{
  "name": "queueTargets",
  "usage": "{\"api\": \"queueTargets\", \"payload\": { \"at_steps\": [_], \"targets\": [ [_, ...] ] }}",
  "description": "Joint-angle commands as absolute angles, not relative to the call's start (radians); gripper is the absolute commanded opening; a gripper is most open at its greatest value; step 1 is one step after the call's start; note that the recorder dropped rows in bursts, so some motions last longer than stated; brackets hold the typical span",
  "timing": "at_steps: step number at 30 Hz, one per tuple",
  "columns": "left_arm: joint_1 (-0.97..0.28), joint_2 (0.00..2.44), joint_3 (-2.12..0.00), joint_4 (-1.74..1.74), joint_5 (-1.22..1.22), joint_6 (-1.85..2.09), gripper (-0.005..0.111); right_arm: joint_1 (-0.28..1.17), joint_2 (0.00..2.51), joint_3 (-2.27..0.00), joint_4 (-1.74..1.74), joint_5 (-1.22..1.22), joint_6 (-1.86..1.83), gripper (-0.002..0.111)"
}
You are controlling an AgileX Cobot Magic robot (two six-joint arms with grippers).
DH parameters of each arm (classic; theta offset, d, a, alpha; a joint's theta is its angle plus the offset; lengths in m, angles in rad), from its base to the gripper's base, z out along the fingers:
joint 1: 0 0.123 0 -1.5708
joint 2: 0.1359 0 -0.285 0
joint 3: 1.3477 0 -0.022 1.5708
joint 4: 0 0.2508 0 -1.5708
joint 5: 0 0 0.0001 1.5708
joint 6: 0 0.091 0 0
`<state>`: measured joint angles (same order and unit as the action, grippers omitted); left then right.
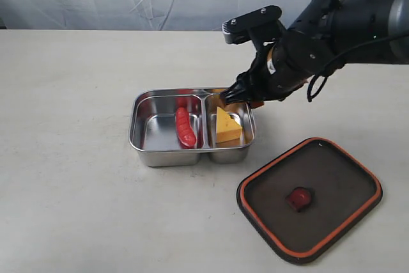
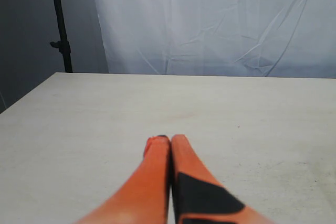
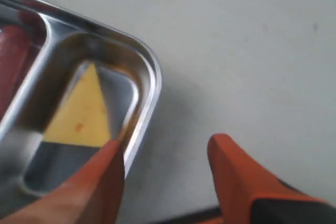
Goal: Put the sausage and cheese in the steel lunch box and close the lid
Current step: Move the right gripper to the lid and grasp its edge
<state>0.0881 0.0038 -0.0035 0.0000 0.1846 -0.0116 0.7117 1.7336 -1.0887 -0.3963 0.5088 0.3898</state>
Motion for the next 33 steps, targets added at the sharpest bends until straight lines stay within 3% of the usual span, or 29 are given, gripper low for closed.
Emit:
{"api": "queueTargets", "payload": {
  "at_steps": [1,11,17,23,33],
  "targets": [
    [0.088,0.000,0.000,0.000,0.180,-0.015,0.000,0.621,1.664,-1.068,-0.406,0.681,0.403,0.050],
    [0.088,0.000,0.000,0.000,0.180,-0.015,0.000,0.399,1.610,-0.854,-0.318,0.642,0.387,0.050],
    [0.088,0.000,0.000,0.000,0.180,-0.015,0.000,0.396,1.612,-0.788,-0.280,0.604,0.354,0.050],
    [0.088,0.000,0.000,0.000,0.180,-0.015,0.000,0.396,1.610,-0.777,-0.110,0.783,0.398,0.050],
    [0.088,0.000,0.000,0.000,0.180,-0.015,0.000,0.396,1.608,-0.626,-0.083,0.779,0.524,0.050]
  ]
}}
